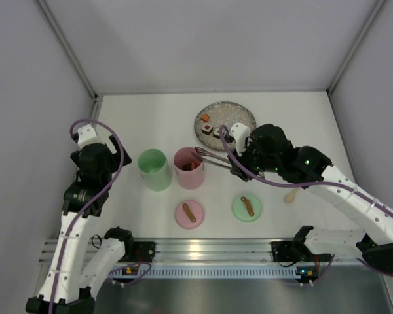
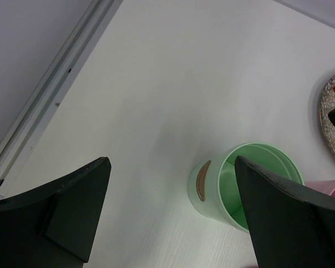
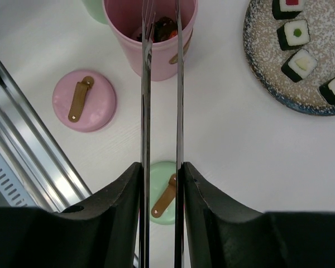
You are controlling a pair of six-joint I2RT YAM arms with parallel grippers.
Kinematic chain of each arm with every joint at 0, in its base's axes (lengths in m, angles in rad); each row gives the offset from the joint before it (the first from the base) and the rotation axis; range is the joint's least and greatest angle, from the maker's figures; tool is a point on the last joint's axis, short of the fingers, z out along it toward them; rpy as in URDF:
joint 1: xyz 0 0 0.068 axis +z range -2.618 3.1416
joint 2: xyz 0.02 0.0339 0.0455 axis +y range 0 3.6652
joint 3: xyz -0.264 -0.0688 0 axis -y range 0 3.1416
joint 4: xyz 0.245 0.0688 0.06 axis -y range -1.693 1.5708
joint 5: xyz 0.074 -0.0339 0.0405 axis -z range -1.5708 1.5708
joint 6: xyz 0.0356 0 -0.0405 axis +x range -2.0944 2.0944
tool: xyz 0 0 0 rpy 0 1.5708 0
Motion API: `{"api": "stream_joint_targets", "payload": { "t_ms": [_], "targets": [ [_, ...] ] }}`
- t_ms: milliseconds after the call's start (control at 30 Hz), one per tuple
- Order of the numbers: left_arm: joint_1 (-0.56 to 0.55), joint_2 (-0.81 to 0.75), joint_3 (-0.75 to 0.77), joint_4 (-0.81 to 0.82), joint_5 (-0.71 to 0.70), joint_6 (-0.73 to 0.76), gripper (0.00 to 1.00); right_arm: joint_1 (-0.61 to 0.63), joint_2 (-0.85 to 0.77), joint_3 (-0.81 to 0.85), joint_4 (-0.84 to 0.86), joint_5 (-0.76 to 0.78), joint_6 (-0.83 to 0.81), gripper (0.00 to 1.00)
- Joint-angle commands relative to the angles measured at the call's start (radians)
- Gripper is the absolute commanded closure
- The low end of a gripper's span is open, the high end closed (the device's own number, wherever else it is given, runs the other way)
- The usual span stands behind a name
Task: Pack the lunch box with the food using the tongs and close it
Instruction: Place the fake food in the packing box, then pick up the fake food from the plate.
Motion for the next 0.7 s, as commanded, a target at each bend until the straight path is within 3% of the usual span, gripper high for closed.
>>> {"api": "stream_joint_targets", "payload": {
  "t_ms": [0,133,300,467,667],
  "targets": [
    [-0.005,-0.015,0.007,0.047,0.006,0.003,0.01,0.019,-0.027,0.082,0.052,0.059,0.030,0.66],
    [-0.004,-0.012,0.007,0.049,0.009,0.002,0.01,-0.027,0.010,0.160,0.092,0.118,0.142,0.67],
    [-0.004,-0.010,0.005,0.049,0.012,0.002,0.01,-0.196,0.132,0.226,0.129,0.103,0.239,0.67],
    [-0.004,0.004,0.007,0.047,0.013,0.002,0.01,-0.245,0.315,0.324,0.152,0.070,0.175,0.65],
    [-0.004,0.014,0.004,0.049,0.018,0.003,0.01,-0.395,0.519,0.405,0.210,-0.117,0.039,0.64]
  ]
}}
